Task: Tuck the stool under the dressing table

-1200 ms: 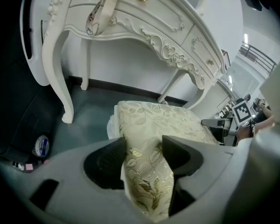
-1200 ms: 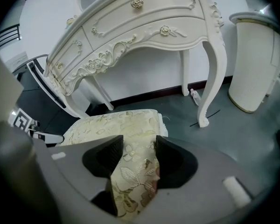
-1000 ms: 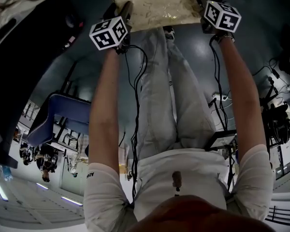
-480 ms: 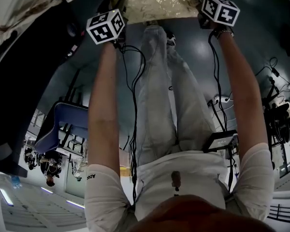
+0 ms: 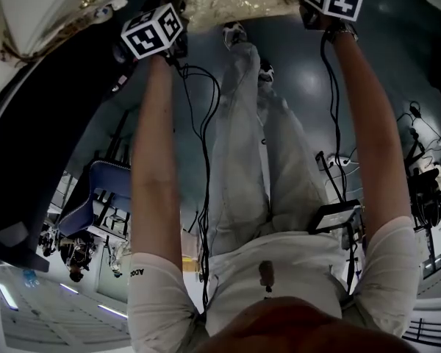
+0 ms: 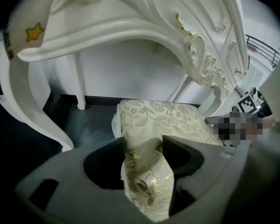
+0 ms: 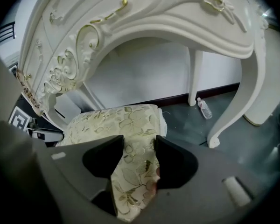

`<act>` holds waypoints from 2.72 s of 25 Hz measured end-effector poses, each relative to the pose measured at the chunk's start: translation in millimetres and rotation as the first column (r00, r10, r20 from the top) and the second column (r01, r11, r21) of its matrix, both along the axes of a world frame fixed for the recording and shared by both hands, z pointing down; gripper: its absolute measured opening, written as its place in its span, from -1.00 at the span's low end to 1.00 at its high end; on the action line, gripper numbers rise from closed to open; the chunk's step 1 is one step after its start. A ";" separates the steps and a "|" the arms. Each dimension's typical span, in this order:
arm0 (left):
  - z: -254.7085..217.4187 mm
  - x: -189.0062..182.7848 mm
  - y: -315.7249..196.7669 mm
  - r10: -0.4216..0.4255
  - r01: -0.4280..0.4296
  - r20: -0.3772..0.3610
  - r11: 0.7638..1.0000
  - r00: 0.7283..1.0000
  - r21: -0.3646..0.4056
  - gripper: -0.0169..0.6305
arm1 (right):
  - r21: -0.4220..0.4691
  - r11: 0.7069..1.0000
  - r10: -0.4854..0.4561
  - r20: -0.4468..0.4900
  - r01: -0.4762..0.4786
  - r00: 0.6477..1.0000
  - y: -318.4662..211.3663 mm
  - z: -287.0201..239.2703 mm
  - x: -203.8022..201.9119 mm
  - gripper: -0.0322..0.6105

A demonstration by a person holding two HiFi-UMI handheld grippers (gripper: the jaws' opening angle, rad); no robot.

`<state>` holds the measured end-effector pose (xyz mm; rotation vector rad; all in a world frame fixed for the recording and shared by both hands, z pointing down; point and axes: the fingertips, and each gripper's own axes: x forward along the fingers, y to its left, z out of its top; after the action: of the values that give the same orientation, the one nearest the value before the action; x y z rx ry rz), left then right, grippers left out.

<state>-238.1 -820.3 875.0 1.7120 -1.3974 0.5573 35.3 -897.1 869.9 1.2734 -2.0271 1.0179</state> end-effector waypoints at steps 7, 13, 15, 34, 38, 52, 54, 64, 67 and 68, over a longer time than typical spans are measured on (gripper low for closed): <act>-11.3 10.9 45.0 -0.009 0.007 0.064 0.999 0.998 0.032 -0.22 | -0.011 0.999 0.047 -0.042 -0.048 0.998 50.1 -7.0 23.2 -0.22; 3.7 24.0 113.7 -0.014 0.019 0.078 0.998 0.997 -0.059 -0.18 | -0.119 0.992 0.030 -0.056 -0.036 0.998 128.6 10.2 33.4 -0.22; 12.3 32.8 133.3 0.008 0.000 0.082 0.995 0.997 -0.096 -0.17 | -0.142 0.990 -0.016 -0.065 0.006 0.998 147.2 17.2 31.9 -0.23; 17.6 19.7 11.0 0.089 -0.081 0.109 0.993 0.990 -0.081 -0.30 | -0.082 0.996 0.014 -0.149 -0.026 0.989 22.2 14.8 6.5 -0.26; 13.9 15.1 -30.0 0.099 -0.094 0.090 0.994 0.991 -0.060 -0.27 | -0.064 0.998 0.015 -0.124 -0.023 0.992 -15.9 8.1 -5.6 -0.26; 1.1 35.4 -10.6 0.122 -0.120 0.045 0.992 0.991 -0.045 -0.70 | -0.136 0.990 -0.073 -0.216 0.043 0.974 36.3 14.7 22.1 -0.88; -1.8 47.2 16.0 0.160 -0.158 0.047 0.987 0.986 -0.039 -0.92 | -0.143 0.987 -0.102 -0.225 0.071 0.969 50.1 14.8 23.6 -0.88; -23.8 69.9 160.1 0.130 -0.131 -0.022 0.991 0.991 -0.042 -0.92 | -0.143 0.931 -0.358 -0.167 0.337 0.918 192.0 -4.5 14.2 -0.88; -37.1 68.0 207.4 0.132 -0.133 -0.045 0.991 0.990 -0.019 -0.92 | -0.122 0.921 -0.385 -0.138 0.370 0.912 232.0 -18.0 11.5 -0.88; -49.4 76.4 219.1 0.135 -0.136 -0.053 0.991 0.989 -0.009 -0.92 | -0.106 0.921 -0.385 -0.119 0.374 0.915 241.4 -30.6 18.7 -0.88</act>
<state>-161.7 -601.3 825.7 1.8084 -1.2447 0.5900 54.0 -655.7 839.3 0.8344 -1.9989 0.7948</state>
